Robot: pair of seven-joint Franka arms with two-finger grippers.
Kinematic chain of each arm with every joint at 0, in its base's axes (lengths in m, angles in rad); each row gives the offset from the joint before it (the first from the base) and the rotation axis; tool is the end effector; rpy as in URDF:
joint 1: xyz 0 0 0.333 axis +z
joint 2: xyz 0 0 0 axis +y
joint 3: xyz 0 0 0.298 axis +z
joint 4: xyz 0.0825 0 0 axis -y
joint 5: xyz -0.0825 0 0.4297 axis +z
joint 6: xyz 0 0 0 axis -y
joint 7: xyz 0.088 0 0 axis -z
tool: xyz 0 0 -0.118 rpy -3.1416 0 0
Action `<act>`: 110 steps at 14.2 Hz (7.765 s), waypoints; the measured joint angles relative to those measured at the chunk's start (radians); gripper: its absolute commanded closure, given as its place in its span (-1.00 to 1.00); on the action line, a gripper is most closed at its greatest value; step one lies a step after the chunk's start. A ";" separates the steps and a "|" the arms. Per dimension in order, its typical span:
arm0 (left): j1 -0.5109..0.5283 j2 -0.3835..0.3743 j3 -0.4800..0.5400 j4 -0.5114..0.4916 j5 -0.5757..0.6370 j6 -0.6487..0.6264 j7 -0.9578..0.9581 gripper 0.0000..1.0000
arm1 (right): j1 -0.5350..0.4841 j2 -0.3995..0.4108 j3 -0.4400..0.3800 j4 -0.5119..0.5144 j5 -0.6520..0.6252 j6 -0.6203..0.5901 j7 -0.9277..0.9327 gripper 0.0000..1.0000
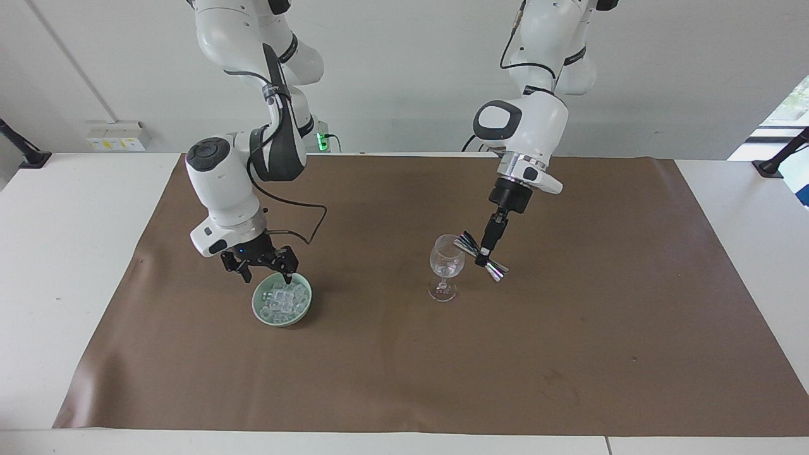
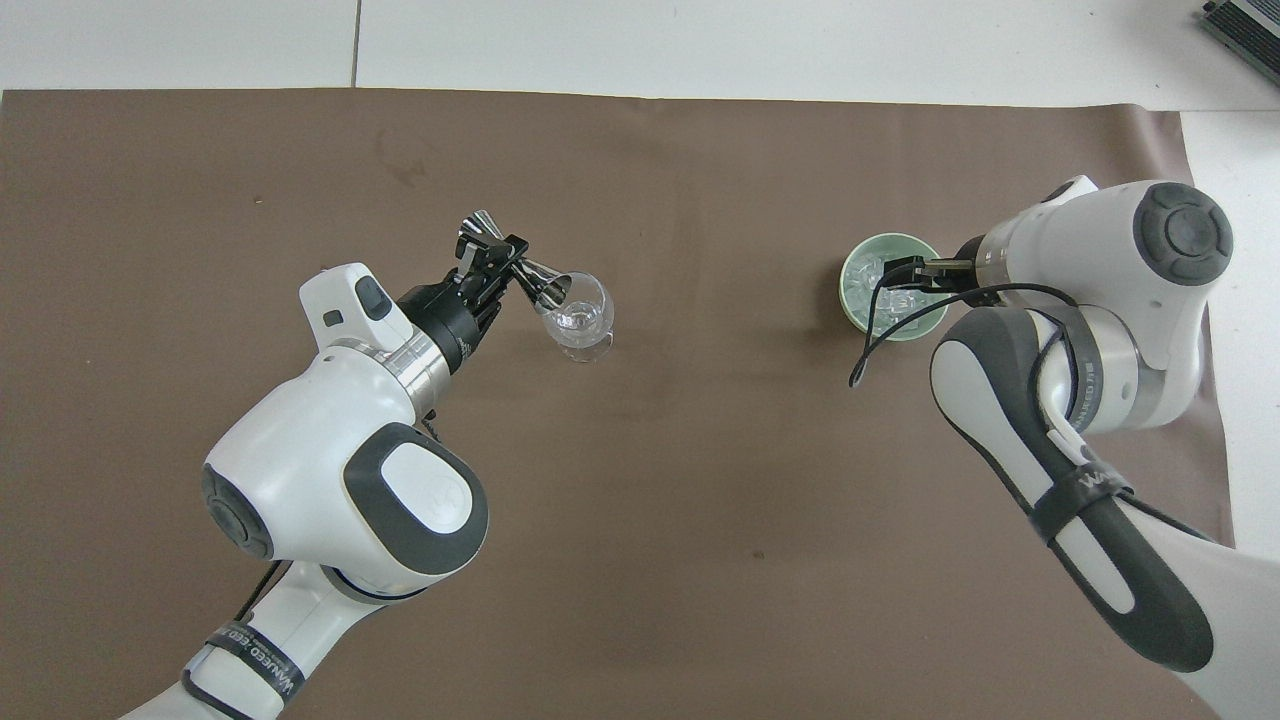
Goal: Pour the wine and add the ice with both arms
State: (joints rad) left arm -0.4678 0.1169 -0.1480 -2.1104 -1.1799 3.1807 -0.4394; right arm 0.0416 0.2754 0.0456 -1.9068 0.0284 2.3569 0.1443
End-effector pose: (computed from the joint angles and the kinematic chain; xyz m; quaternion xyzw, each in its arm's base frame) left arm 0.5559 -0.2868 0.3798 0.7776 0.4406 0.2042 0.3994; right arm 0.6643 0.0577 0.3175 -0.9953 0.0390 -0.0848 0.0269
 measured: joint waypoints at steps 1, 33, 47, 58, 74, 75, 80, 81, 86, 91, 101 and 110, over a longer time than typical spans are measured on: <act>0.000 0.000 0.000 0.000 0.001 0.001 0.004 1.00 | 0.007 0.015 0.000 0.000 0.000 0.021 0.006 -1.00; -0.002 0.014 -0.001 0.017 0.055 0.017 0.098 1.00 | 0.017 0.048 -0.008 -0.005 -0.015 0.039 0.021 0.28; -0.023 0.015 0.000 0.021 0.055 0.032 0.167 1.00 | 0.018 0.048 -0.008 -0.004 -0.031 0.039 0.021 0.93; -0.023 0.016 0.002 0.022 0.055 0.034 0.190 1.00 | 0.017 0.048 -0.009 0.028 -0.044 0.039 0.021 1.00; -0.018 0.016 0.010 0.028 0.053 0.033 0.178 1.00 | -0.001 0.038 -0.018 0.172 0.007 -0.082 0.022 1.00; -0.010 0.015 0.012 0.031 0.052 0.018 0.161 1.00 | -0.001 0.037 -0.018 0.174 0.026 -0.083 0.022 1.00; 0.068 -0.034 0.023 0.046 0.052 -0.173 0.047 1.00 | 0.004 0.005 -0.011 0.190 0.090 -0.133 0.022 1.00; 0.088 -0.046 0.024 0.046 0.052 -0.224 0.023 1.00 | 0.007 -0.003 -0.008 0.191 0.113 -0.136 0.022 1.00; 0.173 -0.088 0.028 0.045 0.051 -0.424 -0.174 1.00 | 0.009 -0.024 0.063 0.216 0.172 -0.136 0.126 1.00; 0.294 -0.115 0.032 0.044 0.052 -0.644 -0.414 1.00 | 0.062 -0.025 0.138 0.228 0.172 -0.135 0.350 1.00; 0.631 -0.085 0.034 0.062 -0.021 -1.032 -0.610 1.00 | 0.246 -0.025 0.140 0.277 0.171 -0.038 0.667 1.00; 0.708 0.033 0.028 0.026 -0.274 -0.942 -0.621 1.00 | 0.355 -0.026 0.141 0.296 0.166 -0.030 0.724 1.00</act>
State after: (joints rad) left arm 0.2406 0.1495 -0.1199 -2.0848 -1.4542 2.2384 -1.0604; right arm 0.3963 0.2499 0.1866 -1.6104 0.1943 2.3269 0.8681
